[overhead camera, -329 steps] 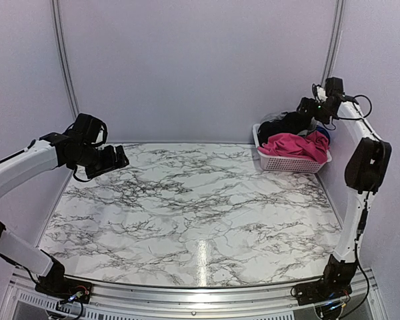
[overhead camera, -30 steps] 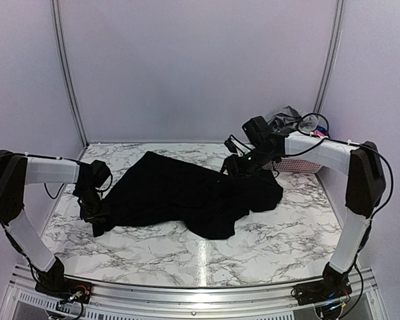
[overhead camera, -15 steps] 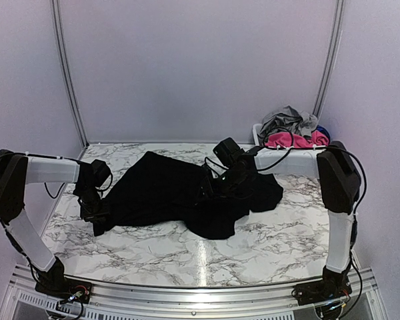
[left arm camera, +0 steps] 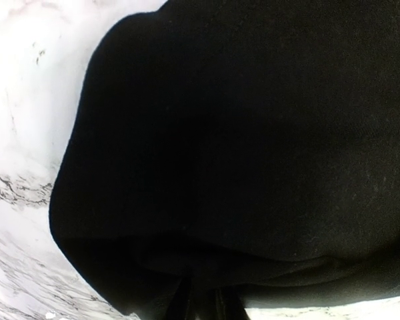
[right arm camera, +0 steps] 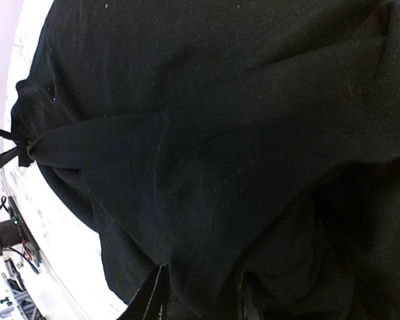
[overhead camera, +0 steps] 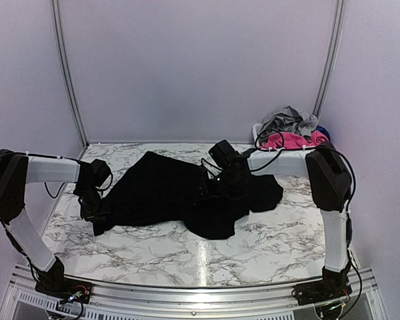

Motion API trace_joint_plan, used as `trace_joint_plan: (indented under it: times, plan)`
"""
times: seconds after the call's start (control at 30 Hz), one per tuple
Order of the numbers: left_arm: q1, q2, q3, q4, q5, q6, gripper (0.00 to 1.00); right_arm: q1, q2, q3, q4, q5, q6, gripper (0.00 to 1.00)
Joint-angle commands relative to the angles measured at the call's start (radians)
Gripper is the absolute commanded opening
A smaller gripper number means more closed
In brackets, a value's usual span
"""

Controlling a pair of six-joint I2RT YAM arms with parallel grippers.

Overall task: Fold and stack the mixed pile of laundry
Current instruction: Pick up the crumpled T-shirt from the center of the board.

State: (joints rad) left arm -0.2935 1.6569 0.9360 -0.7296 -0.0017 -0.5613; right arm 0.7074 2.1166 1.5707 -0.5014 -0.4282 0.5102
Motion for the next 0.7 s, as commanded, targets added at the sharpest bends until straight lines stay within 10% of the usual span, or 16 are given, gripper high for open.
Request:
trace_joint_plan:
  times: [0.0, 0.13, 0.67]
  plan:
    - [0.012, 0.024, 0.002, 0.034, -0.037, -0.007, 0.16, 0.002, 0.014, 0.037, 0.031, -0.007, 0.016, 0.2]
    - [0.027, 0.011, -0.018, 0.034, -0.052, -0.014, 0.37, 0.002, -0.014, 0.058, 0.005, -0.002, 0.006, 0.0]
    - [0.046, -0.129, -0.161, 0.014, -0.109, -0.08, 0.75, -0.031, -0.333, -0.079, -0.21, 0.11, -0.097, 0.0]
